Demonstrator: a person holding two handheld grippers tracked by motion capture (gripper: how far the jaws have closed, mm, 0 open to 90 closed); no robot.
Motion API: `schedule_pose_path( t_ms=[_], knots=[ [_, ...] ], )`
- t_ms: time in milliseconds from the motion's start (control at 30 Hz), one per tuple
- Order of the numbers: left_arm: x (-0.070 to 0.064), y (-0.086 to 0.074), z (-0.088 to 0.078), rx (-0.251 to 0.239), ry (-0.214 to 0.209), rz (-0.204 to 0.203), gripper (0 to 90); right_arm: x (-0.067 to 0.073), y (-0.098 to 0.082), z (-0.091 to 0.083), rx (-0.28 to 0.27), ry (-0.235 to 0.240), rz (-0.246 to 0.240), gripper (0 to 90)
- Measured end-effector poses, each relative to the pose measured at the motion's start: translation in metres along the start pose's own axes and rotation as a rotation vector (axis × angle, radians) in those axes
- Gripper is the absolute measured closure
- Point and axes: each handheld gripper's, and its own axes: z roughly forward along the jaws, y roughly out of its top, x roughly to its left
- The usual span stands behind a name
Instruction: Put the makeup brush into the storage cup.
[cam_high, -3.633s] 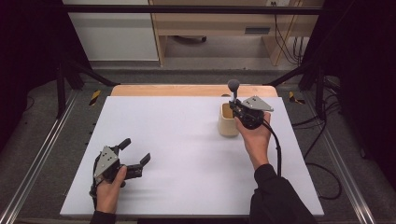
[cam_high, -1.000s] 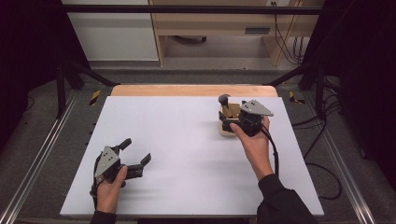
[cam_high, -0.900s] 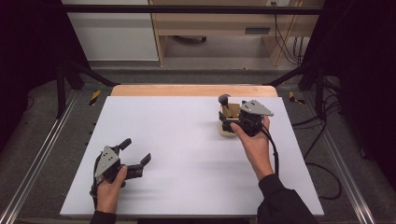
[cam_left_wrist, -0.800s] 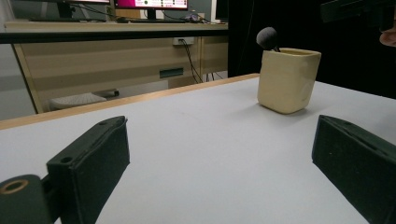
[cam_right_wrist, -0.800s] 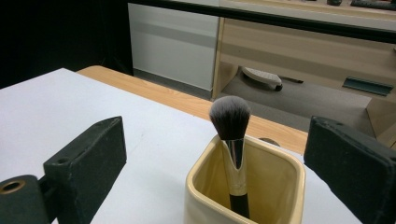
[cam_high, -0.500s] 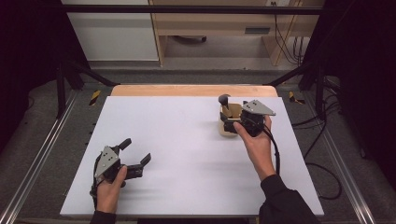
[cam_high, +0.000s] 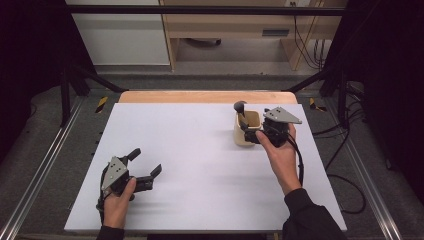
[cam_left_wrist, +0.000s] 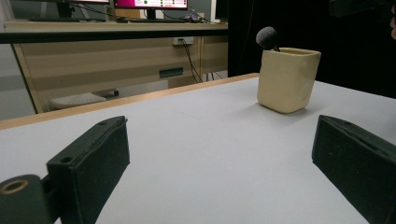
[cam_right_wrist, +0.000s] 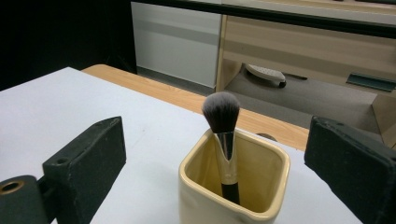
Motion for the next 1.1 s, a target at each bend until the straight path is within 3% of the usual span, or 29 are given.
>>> schedule_pose_path(
  t_ms=[1100],
  knots=[
    [-0.001, -0.001, 0.001, 0.006, -0.005, 0.003, 3.8, -0.017, -0.006, -0.024, -0.005, 0.003, 0.03, 5.4]
  ],
)
